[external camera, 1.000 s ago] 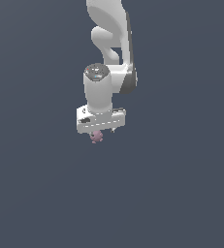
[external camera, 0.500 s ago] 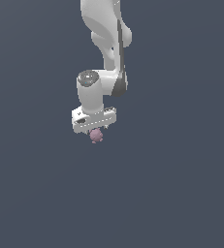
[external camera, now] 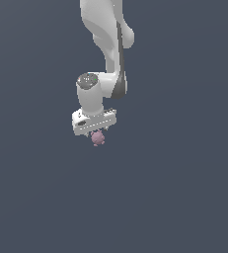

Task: Pick up the object and move it to a goal position.

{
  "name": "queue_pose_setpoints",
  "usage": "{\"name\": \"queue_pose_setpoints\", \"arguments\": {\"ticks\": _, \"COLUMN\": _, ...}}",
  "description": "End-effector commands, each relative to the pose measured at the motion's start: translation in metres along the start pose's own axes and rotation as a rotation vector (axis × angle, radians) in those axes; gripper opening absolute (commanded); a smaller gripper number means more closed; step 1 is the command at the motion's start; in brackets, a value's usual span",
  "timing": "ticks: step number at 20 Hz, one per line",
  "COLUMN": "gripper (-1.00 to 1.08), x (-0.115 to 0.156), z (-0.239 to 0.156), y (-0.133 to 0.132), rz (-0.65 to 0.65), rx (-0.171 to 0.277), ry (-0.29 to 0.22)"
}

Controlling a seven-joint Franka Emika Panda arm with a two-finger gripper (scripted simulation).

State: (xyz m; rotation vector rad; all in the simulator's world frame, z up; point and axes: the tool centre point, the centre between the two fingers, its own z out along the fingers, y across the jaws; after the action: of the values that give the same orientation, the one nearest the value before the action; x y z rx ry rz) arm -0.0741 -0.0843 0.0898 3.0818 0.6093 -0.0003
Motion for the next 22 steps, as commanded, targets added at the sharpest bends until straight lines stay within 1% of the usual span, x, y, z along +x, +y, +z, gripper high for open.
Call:
{"name": "queue_pose_setpoints", "arguments": {"ticks": 1, "gripper": 1.0, "x": 0.0, "z": 0.001, "y": 0.0, "rz": 0.0, "rx": 0.0, "ry": 0.0}}
{"name": "queue_pose_setpoints", "arguments": {"ticks": 5, "gripper": 1.0, "x": 0.0, "z": 0.012, "y": 0.0, "rz": -0.001, "rx": 0.0, "ry": 0.0}}
{"name": "queue_pose_setpoints", "arguments": {"ticks": 12, "gripper": 1.0, "x": -0.001, "z": 0.043, "y": -0.001, "rz": -0.003, "rx": 0.0, "ry": 0.0}}
{"name": "queue_pose_setpoints", "arguments": {"ticks": 17, "gripper": 1.0, "x": -0.001, "z": 0.05, "y": 0.0, "rz": -0.004, "rx": 0.0, "ry": 0.0}}
{"name": "queue_pose_setpoints", "arguments": {"ticks": 18, "gripper": -1.0, "x": -0.001, "z": 0.05, "y": 0.0, "rz": -0.004, "rx": 0.0, "ry": 0.0}}
{"name": "queue_pose_setpoints", "arguments": {"ticks": 22, "gripper": -1.0, "x": -0.001, "z": 0.05, "y": 0.0, "rz": -0.004, "rx": 0.0, "ry": 0.0}}
